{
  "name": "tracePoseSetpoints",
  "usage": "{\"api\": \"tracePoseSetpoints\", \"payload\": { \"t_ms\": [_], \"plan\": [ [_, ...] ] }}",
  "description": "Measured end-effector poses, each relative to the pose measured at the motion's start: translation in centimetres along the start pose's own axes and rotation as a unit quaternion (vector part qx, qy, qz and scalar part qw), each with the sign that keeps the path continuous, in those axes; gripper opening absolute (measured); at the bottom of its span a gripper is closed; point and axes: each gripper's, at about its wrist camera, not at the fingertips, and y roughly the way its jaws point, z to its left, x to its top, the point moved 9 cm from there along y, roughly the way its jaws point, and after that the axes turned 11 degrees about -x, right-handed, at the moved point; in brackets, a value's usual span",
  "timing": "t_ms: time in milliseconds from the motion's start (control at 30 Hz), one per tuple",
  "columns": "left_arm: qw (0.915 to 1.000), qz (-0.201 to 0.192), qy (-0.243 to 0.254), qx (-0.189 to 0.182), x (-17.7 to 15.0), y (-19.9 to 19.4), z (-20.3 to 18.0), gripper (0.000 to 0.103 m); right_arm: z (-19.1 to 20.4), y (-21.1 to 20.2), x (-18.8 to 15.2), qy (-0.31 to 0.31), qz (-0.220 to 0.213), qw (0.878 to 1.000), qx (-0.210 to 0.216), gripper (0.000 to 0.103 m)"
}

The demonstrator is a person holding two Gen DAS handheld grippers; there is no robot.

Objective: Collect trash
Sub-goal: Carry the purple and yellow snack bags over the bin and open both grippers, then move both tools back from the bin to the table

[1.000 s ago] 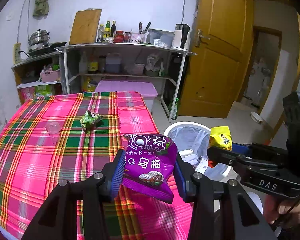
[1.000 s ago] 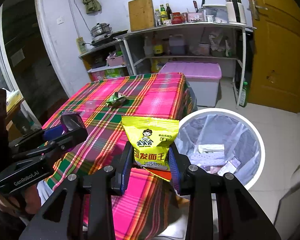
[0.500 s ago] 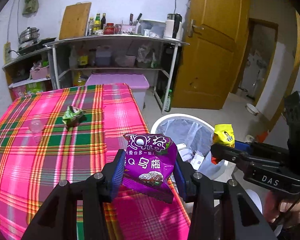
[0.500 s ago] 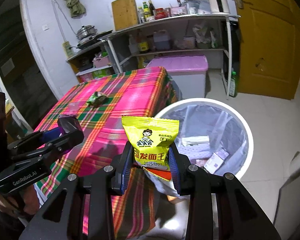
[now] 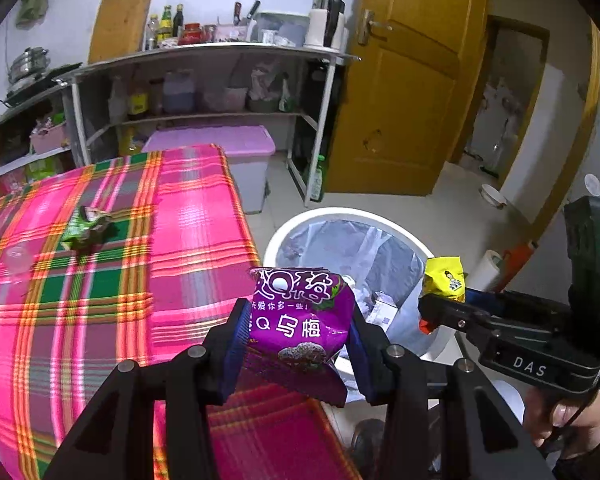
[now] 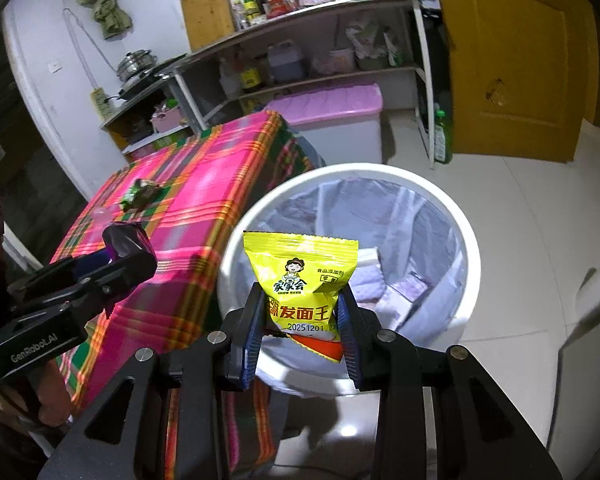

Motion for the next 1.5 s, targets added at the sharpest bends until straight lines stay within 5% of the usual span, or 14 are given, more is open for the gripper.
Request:
{"api": "tracePoseSetpoints", "payload": {
  "t_ms": [667,867,1500],
  "plan": [
    [0.9977,0.060,0.011,-0.030,0.1,7.6,-1.4,0.046,-3.6,4.6,-0.7,0.016,0.049,0.998,-0.027,0.036],
    [0.9967,0.073,0.005,-0.037,0.1,8.7,-1.5,0.049,-4.0,4.8,-0.7,0.021,0.049,0.998,-0.032,0.046],
    [0.9981,0.033,-0.009,-0.051,0.6,4.8,-2.0,0.052,-1.9,-0.1,0.7,-0.002,0.001,0.999,-0.032,0.046]
  ]
}}
